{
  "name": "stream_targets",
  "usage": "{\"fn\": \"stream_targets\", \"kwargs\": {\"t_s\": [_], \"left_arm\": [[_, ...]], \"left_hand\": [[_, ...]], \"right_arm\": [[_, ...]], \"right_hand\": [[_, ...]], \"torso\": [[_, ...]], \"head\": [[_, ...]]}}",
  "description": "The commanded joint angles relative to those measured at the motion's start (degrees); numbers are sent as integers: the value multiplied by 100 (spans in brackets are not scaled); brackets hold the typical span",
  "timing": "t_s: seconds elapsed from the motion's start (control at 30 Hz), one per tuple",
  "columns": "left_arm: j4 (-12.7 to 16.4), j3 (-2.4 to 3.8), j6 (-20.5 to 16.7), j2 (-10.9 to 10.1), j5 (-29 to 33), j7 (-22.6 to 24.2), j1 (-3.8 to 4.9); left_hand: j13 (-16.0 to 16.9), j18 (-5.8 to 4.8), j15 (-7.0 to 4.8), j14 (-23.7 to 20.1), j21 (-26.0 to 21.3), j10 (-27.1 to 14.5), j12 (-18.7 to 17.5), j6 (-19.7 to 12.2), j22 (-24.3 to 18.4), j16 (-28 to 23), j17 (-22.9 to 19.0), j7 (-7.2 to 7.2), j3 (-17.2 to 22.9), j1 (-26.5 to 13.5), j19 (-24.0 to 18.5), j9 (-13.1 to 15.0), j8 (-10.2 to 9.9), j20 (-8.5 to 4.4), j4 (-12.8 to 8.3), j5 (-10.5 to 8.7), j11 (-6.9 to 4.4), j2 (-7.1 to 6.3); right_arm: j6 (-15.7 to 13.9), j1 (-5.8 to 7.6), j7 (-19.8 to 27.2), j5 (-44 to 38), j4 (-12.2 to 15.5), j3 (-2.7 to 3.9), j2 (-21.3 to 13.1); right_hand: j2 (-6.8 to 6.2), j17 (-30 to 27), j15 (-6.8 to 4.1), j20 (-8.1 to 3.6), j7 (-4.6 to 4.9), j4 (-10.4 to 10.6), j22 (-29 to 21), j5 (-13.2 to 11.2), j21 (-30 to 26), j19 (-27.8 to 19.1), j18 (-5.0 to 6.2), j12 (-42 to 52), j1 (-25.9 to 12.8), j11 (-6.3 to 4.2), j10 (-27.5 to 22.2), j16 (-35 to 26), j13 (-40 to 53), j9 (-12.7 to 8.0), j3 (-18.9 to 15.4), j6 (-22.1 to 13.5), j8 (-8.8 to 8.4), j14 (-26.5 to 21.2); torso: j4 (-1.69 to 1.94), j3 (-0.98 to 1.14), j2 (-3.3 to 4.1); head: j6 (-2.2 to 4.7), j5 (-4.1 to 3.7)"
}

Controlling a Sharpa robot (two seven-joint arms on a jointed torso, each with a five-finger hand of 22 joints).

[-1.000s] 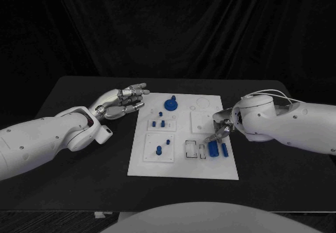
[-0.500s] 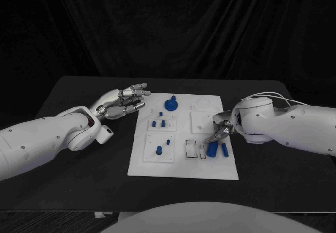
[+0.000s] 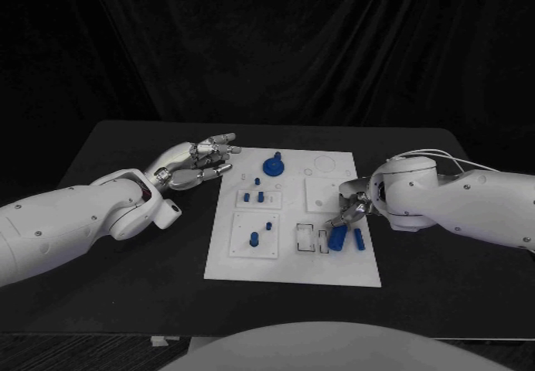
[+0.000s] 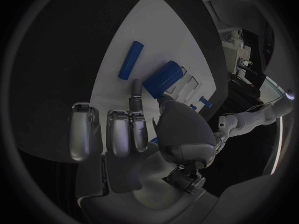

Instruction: Assemble the parts on the task board

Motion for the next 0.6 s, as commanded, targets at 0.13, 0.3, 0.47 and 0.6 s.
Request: {"fn": "stream_targets", "kwargs": {"t_s": [0.13,0.3,0.47,0.6], "left_arm": [[3,6,41,10,50,57,-14],[0,6,41,9,50,54,-18],[-3,6,45,10,50,51,-24],[-6,6,47,11,50,51,-30]], "left_hand": [[5,-33,-3,35,18,-3,11,23,-9,-9,-7,-1,33,21,8,5,30,14,-6,38,27,46],[5,-33,-3,35,18,-3,11,23,-9,-9,-7,-1,33,21,8,5,30,14,-6,38,27,46],[5,-33,-3,35,18,-3,11,23,-9,-9,-7,-1,33,21,8,5,30,14,-6,38,27,46],[5,-33,-3,35,18,-3,11,23,-9,-9,-7,-1,33,21,8,5,30,14,-6,38,27,46]], "right_arm": [[-295,-17,-5,132,18,2,-22],[-459,-17,67,140,32,2,-44],[-587,-17,125,142,46,2,-57],[-667,-16,153,143,56,3,-68]], "right_hand": [[-29,927,-38,-40,-7,-9,1153,87,-120,151,118,15,202,-63,607,-60,1507,551,65,-280,311,471],[-68,892,-32,-41,3,-42,1129,99,-216,123,136,15,328,-57,607,-81,1507,932,93,-531,539,464],[-86,872,-10,-20,41,-4,1121,-12,-266,116,142,15,352,-25,607,-92,1507,1252,77,-862,744,461],[-79,863,1,-9,54,22,1121,-83,-283,117,144,15,341,-12,607,-97,1507,1428,59,-1024,882,460]], "torso": [[2,1,-4],[1,0,-4],[-2,0,-3],[-2,0,-3]], "head": [[0,11],[0,16],[0,21],[0,23]]}}
